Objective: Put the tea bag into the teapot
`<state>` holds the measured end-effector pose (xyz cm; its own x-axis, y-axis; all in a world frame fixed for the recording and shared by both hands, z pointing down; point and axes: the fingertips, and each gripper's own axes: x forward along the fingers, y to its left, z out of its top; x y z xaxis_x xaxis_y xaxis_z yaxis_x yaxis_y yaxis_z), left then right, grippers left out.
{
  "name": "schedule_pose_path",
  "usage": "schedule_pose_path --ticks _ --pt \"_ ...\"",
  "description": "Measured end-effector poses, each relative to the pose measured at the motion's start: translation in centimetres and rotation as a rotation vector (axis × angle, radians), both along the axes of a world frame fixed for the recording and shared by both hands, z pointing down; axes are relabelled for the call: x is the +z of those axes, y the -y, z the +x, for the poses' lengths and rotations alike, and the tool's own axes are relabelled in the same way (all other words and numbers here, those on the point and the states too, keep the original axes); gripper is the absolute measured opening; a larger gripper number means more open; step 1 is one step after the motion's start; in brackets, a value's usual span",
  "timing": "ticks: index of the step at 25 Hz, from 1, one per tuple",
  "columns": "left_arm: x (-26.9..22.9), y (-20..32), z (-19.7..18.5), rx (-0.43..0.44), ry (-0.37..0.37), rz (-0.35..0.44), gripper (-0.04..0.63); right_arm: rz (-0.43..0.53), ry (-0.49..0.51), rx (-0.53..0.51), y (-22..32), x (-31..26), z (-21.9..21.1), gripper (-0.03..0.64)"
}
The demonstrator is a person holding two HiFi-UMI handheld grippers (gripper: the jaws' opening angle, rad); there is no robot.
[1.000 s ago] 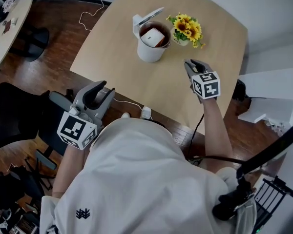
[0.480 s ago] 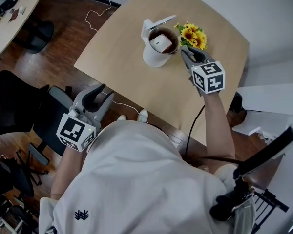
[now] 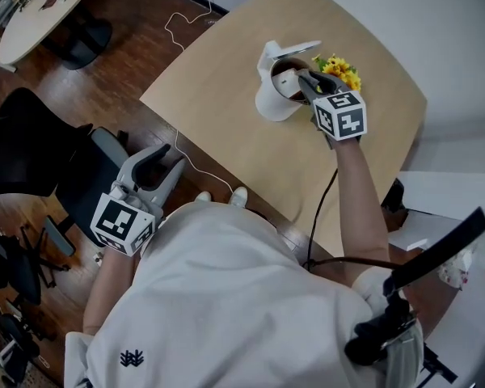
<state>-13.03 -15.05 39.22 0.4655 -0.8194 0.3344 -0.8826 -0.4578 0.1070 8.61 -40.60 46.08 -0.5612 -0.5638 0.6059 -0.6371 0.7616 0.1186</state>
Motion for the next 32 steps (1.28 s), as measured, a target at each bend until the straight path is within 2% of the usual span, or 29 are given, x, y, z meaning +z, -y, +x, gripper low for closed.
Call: schedule_pose_path --ticks 10,15,22,26,29,32 --pt "0.2 -0.9 -2.1 -0.07 0.007 -0.008 0.106 -0.034 -0.092 -0.042 1.6 3.9 -2.0 0.097" --pt "0.2 -0.7 -2.3 -0.069 0.002 -0.008 0.105 -0.039 -0.101 -0.05 1.4 4.4 -2.3 0.155" --pt "0.2 -0.5 -2.6 -0.029 0.011 0.002 0.105 -0.009 -0.046 -0.009 0.4 2.7 -2.6 0.166" --pt "0.1 0.5 -1.5 0.038 0.001 0.007 0.106 0.019 -0.015 0.058 -1.2 1.0 -0.5 0.164" --pt "0.0 0.0 -1.3 0.052 -0.008 0.006 0.106 0.033 0.007 0.066 -3.2 -0.2 -0.4 0.16" --pt "-0.1 0.0 -0.9 0.131 -0.021 0.018 0.105 0.049 0.013 0.134 -6.2 -1.3 1.1 0.156"
